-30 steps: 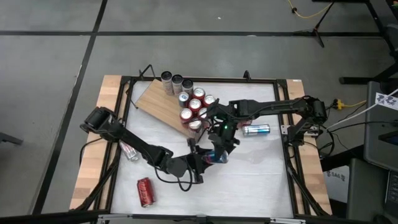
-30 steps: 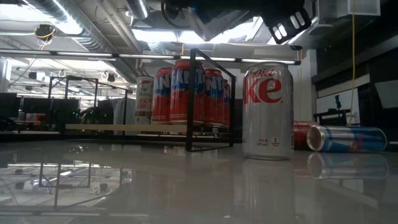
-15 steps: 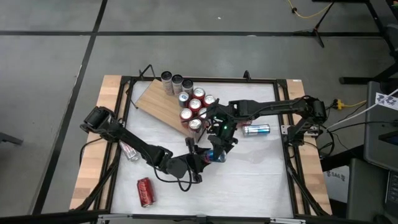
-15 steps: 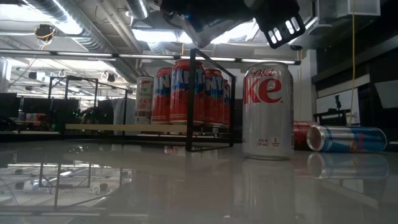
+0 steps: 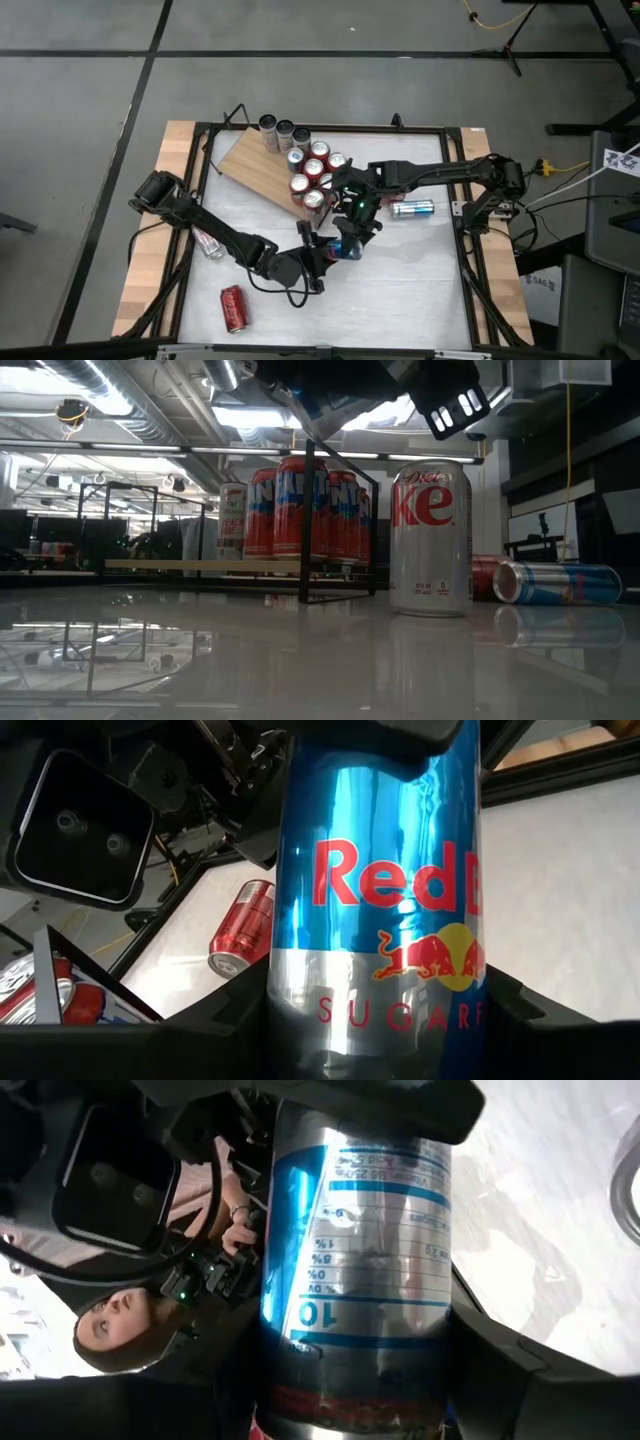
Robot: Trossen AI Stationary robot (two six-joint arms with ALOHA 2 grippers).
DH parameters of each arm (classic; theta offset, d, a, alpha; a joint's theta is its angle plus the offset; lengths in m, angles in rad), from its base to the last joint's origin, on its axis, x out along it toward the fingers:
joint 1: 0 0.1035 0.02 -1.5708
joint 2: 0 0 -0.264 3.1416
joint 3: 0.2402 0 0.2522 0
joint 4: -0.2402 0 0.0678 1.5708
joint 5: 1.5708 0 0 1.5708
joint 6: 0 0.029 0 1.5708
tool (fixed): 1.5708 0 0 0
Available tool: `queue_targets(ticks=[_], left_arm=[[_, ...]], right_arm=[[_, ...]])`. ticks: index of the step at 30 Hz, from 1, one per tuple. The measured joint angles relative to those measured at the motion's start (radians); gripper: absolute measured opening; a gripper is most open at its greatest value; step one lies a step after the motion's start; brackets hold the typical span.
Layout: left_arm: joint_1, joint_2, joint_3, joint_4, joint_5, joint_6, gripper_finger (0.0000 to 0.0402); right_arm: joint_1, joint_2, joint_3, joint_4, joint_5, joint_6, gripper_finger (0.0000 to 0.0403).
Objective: Pick and place cans onto a shelf
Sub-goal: Put the bottom blue and white soda can on the shelf aligned with the other blue and white soda cans
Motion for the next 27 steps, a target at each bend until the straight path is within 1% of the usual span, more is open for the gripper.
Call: queue_targets(ticks=[6,8,11,13,14,18,19,22,27], left_arm=[[0.000,0.001,0.000,-0.002,0.002,0.007,0.0202],[0.000,0.002,0.000,-0.002,0.005,0.009,0.0202],[-0.001,0.004,0.000,-0.009,0.019,0.012,0.0202],[-0.002,0.004,0.000,-0.014,0.023,0.012,0.0202],[-0.002,0.004,0.000,-0.015,0.023,0.011,0.0202],[-0.009,0.004,0.000,-0.027,0.018,0.006,0.0202],[-0.012,0.004,0.000,-0.028,0.014,0.005,0.0202],[-0.020,0.004,0.000,-0.027,0.000,0.004,0.0202],[-0.022,0.004,0.001,-0.026,-0.003,0.003,0.0202]], right_arm=[[0.011,0.000,0.000,-0.009,0.016,0.009,0.0245],[0.026,0.000,0.000,-0.010,0.028,0.015,0.0255],[0.043,0.000,0.000,-0.015,0.079,0.023,0.0279],[0.048,0.002,0.000,-0.015,0.082,0.023,0.0294],[0.048,0.002,0.000,-0.016,0.076,0.023,0.0301],[0.037,0.001,0.000,-0.014,-0.011,0.018,0.0320],[0.036,-0.004,0.000,-0.013,-0.001,0.016,0.0323],[0.035,-0.043,0.000,0.000,0.085,-0.034,0.0327],[0.036,-0.146,0.000,-0.011,0.198,-0.118,0.0328]])
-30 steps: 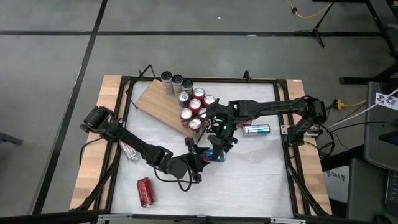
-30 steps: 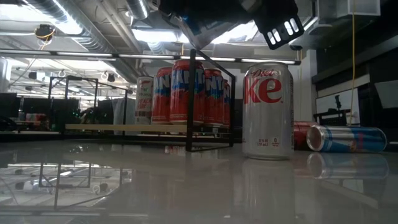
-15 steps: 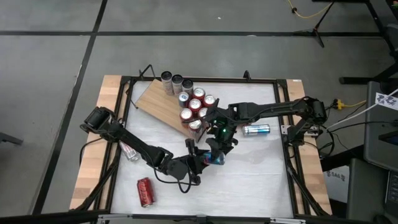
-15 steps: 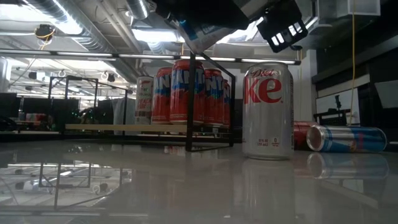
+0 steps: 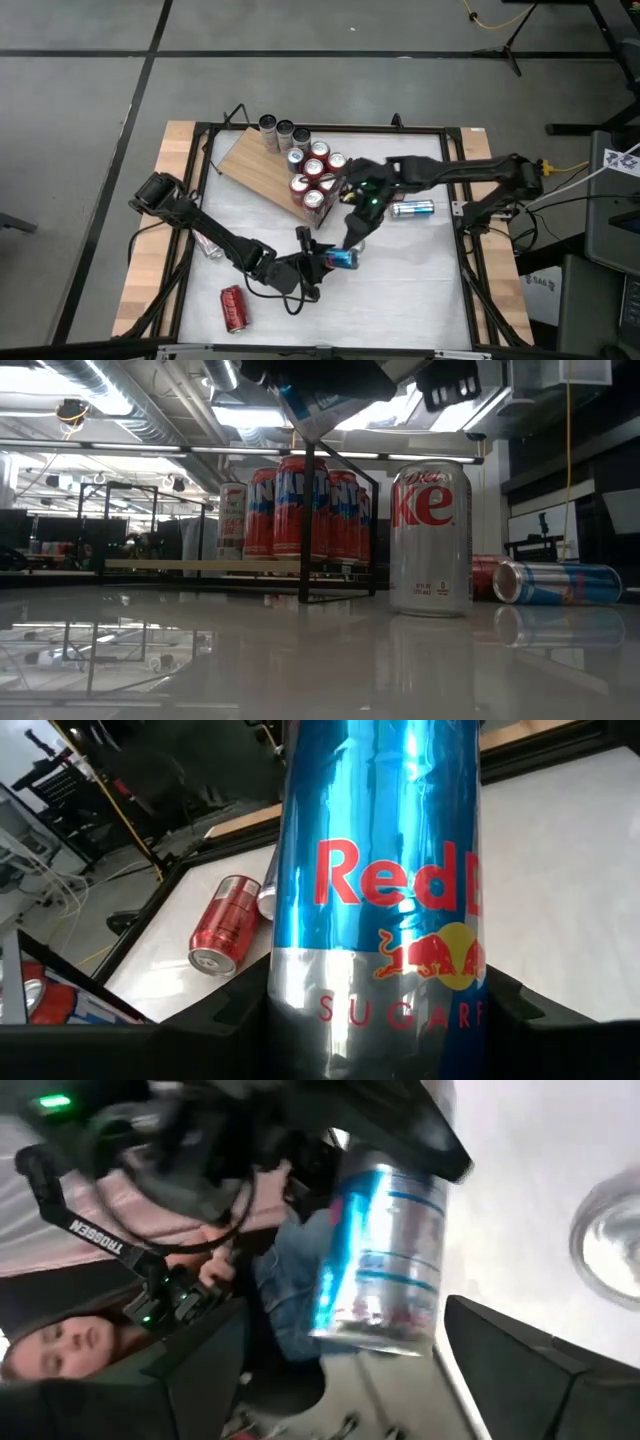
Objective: Pick and place cans onto a shelf
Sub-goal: Put the bottom blue and white soda can on the shelf aligned with the other blue and white soda cans
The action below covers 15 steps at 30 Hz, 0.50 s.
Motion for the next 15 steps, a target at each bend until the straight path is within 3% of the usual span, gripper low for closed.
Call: queue_targets(ticks=[6,15], left_arm=[[-0.001,-0.041,0.000,-0.019,-0.038,-0.008,0.0202],[-0.018,-0.187,0.000,-0.024,-0.214,-0.007,0.0212]], right_arm=[[0.001,-0.145,0.000,-0.036,0.196,-0.127,0.0328],[0.037,-0.262,0.001,-0.053,0.619,-0.487,0.0328]])
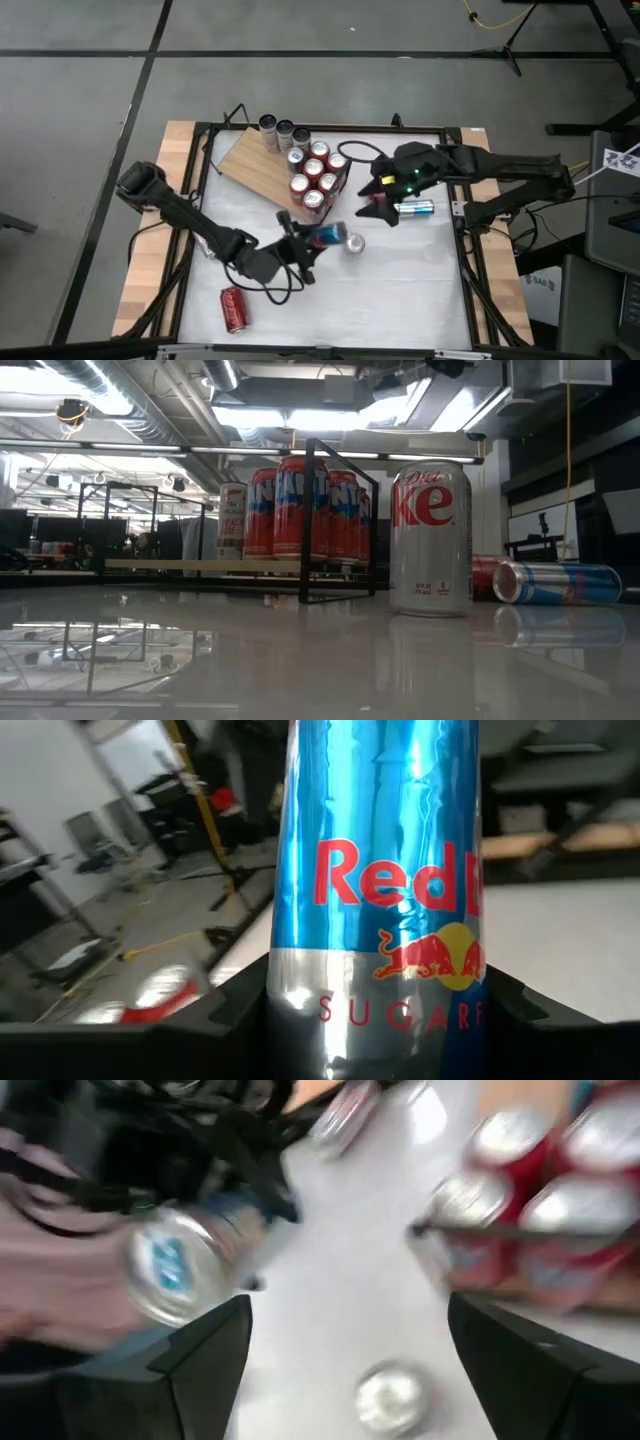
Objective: Pick and place cans onto a shelf
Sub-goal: Put the bottom blue and white soda can on the shelf aligned with the other blue and white soda cans
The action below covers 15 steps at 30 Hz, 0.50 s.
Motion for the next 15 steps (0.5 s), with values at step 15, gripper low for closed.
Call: queue_targets(ticks=[15], left_arm=[[0.055,-0.078,0.000,0.007,-0.096,-0.001,0.0215]], right_arm=[[0.078,0.093,-0.001,0.172,0.383,-0.201,0.0328]])
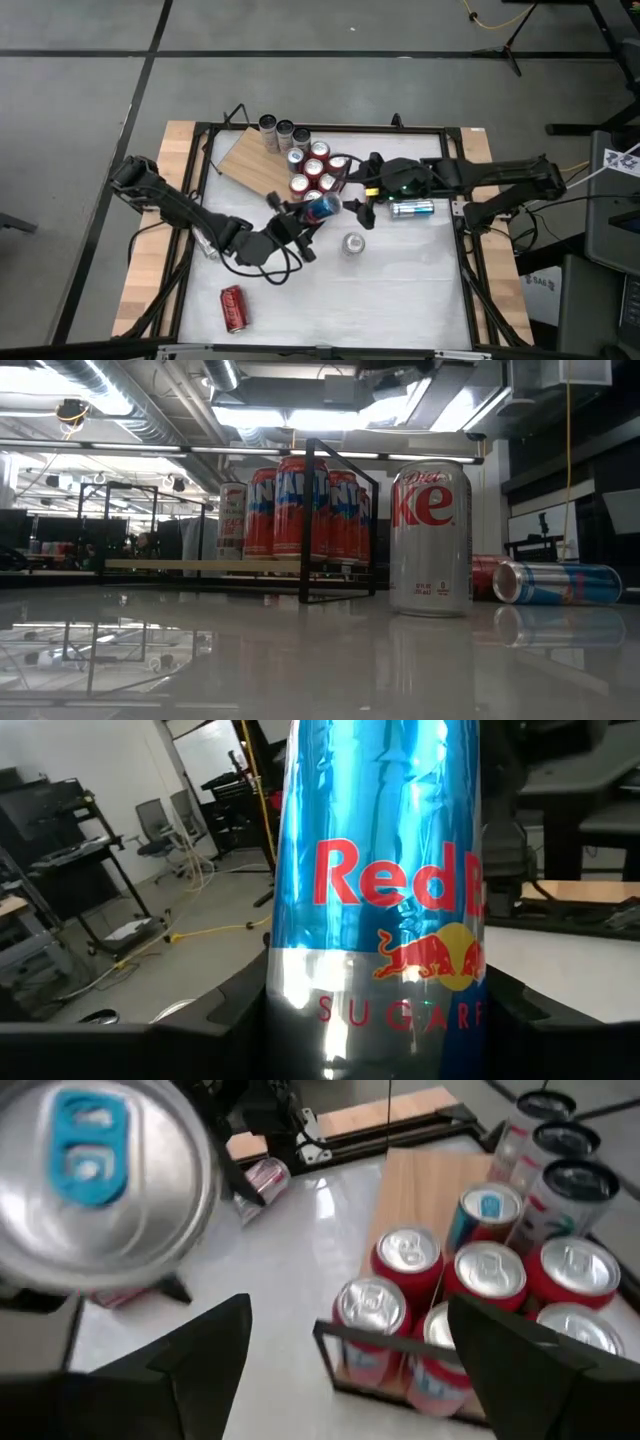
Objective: Pick and place cans onto a shelf
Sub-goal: Put the bottom blue and white soda can on the shelf aligned with the other blue and white soda cans
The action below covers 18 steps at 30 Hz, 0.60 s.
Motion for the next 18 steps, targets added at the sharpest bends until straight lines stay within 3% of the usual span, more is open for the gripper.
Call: queue_targets(ticks=[10,18], left_arm=[[0.019,-0.001,0.000,-0.001,0.008,-0.003,0.0215],[-0.025,-0.080,-0.001,-0.030,-0.136,0.054,0.0215]], right_arm=[[-0.003,0.020,-0.001,0.077,0.000,-0.027,0.0328],[-0.003,0.016,-0.001,-0.012,0.054,-0.051,0.0328]])
